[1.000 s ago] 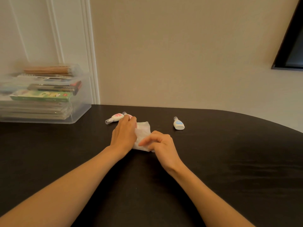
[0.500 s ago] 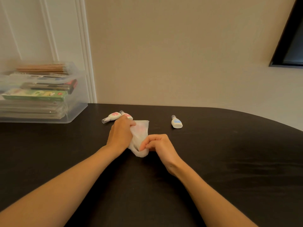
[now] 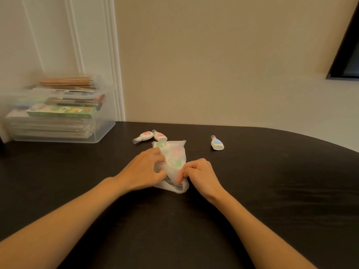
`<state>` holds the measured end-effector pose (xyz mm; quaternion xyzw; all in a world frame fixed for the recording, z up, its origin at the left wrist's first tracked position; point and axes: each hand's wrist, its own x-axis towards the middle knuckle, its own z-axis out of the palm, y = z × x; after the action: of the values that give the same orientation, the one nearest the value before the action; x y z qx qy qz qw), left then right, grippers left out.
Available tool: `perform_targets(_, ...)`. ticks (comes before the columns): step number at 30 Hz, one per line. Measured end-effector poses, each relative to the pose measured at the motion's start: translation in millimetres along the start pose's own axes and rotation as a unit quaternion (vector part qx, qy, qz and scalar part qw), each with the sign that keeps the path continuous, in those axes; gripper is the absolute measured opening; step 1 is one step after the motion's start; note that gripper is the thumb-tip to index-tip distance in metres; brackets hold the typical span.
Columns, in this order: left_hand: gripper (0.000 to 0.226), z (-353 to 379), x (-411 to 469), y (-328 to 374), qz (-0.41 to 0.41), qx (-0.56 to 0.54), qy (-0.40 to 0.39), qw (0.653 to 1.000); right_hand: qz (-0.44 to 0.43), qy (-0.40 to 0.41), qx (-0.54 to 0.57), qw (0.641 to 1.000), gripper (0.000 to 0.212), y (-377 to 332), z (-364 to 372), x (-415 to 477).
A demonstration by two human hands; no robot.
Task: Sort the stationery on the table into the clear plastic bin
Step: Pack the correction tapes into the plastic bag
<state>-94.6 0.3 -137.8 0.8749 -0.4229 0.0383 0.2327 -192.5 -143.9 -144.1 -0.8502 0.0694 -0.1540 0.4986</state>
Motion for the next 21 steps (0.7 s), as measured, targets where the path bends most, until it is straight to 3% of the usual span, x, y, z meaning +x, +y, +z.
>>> perform_targets(3, 0.058, 3, -6, 0, -0.01, -0.052, -0.001, 0.999, 0.005, 0.034, -0.019, 0.999, 0.035, 0, -1, 0)
perform_targets(5, 0.068, -3, -6, 5, -0.04, -0.183, 0.029, 0.982, 0.016, 0.031, -0.02, 0.999, 0.036, 2, -2, 0)
perform_targets(7, 0.062, -8, 1, 11, -0.099, -0.282, 0.062, 0.952, 0.023, 0.02, -0.027, 0.999, 0.039, 3, -2, 1)
perform_targets(9, 0.044, -9, 12, 12, -0.143, -0.249, 0.136, 0.948, 0.011, 0.041, -0.034, 0.999, 0.036, 3, 0, 3)
perform_targets(12, 0.023, -10, 28, 6, -0.201, -0.15, 0.229, 0.94, -0.002, 0.181, -0.007, 0.983, 0.028, 6, 0, 14)
perform_targets(15, 0.031, -6, 39, -1, -0.26, -0.139, 0.15, 0.944, 0.04, 0.211, 0.039, 0.976, 0.017, 12, -1, 36)
perform_targets(17, 0.039, -2, 42, -6, -0.28, -0.16, 0.088, 0.942, 0.058, 0.158, 0.006, 0.986, 0.015, 23, 1, 51)
perform_targets(19, 0.05, 0, 44, -15, -0.29, -0.18, 0.061, 0.938, 0.055, 0.11, -0.056, 0.991, 0.032, 33, 2, 64)
perform_targets(21, 0.06, 1, 46, -22, -0.288, -0.179, 0.039, 0.94, 0.028, 0.06, -0.129, 0.989, 0.03, 35, 2, 75)
